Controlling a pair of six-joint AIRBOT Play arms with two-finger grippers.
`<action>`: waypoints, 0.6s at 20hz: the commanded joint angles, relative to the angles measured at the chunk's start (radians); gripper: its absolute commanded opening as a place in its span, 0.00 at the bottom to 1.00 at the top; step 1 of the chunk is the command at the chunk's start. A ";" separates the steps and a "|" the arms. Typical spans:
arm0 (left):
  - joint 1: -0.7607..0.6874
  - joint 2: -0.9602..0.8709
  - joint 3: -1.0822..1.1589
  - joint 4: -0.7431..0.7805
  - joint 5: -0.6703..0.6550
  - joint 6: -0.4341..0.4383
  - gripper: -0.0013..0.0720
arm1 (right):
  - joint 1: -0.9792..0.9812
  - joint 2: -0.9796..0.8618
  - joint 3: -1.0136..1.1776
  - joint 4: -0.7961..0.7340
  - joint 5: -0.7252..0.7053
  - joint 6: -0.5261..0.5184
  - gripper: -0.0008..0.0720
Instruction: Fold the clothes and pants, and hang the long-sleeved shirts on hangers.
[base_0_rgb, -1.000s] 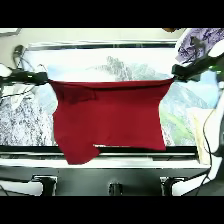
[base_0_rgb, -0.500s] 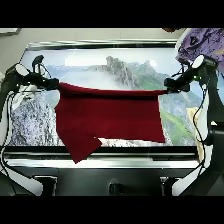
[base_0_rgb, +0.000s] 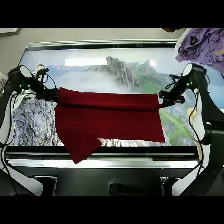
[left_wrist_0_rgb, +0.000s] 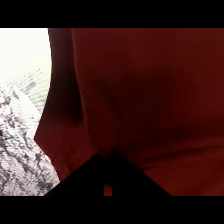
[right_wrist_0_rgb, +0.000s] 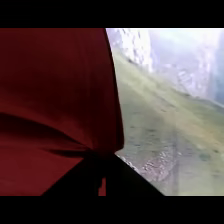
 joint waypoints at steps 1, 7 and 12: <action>-0.007 -0.027 0.000 0.006 -0.044 -0.009 0.04 | 0.030 -0.001 -0.047 -0.032 0.008 0.009 0.05; -0.014 -0.050 0.003 0.007 -0.040 -0.034 0.55 | 0.035 -0.002 -0.048 -0.034 0.016 0.032 0.34; 0.017 0.031 0.005 0.033 -0.079 -0.053 0.93 | -0.004 0.055 -0.048 -0.002 0.065 0.018 0.69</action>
